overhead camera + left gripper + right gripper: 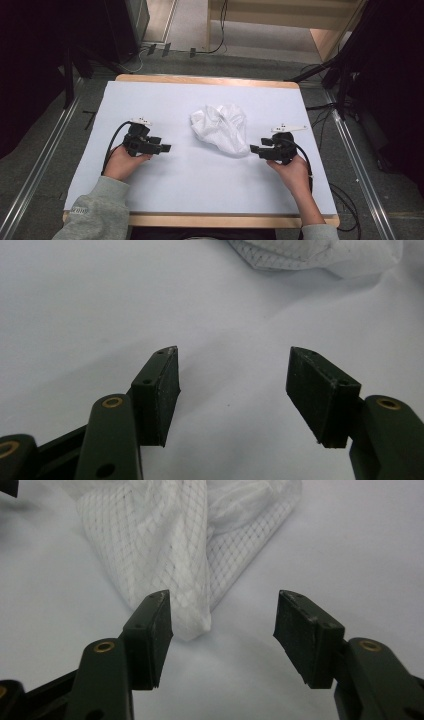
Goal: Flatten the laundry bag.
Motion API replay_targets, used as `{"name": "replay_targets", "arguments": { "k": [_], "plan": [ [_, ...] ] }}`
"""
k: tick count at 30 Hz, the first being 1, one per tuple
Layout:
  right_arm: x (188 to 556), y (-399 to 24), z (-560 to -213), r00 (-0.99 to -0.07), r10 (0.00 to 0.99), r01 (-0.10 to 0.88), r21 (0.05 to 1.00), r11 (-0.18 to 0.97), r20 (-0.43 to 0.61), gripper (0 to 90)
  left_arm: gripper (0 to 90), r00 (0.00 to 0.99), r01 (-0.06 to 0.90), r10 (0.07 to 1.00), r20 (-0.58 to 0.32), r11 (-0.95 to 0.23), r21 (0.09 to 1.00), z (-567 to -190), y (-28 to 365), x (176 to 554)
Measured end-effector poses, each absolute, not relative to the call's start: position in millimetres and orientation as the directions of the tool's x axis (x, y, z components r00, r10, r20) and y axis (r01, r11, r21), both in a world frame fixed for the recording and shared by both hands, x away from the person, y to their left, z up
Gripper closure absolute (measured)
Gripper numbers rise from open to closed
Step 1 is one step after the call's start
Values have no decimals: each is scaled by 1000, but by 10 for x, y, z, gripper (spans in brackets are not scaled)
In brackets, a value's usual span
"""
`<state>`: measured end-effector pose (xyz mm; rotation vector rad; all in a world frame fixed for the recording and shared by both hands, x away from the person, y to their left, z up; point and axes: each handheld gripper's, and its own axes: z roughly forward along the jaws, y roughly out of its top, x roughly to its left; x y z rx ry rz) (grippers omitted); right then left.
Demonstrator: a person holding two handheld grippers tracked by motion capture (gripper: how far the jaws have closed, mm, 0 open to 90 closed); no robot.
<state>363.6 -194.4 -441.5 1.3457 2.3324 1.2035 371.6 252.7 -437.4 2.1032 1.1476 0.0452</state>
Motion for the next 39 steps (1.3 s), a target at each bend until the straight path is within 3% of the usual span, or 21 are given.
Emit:
{"name": "replay_targets", "arguments": {
  "k": [39],
  "plan": [
    [4224, -1300, -4177, -625, 753, 617, 722, 315, 205, 560, 379, 576, 715, 769, -276, -311, 626, -4327, 2747, 3403]
  ]
}}
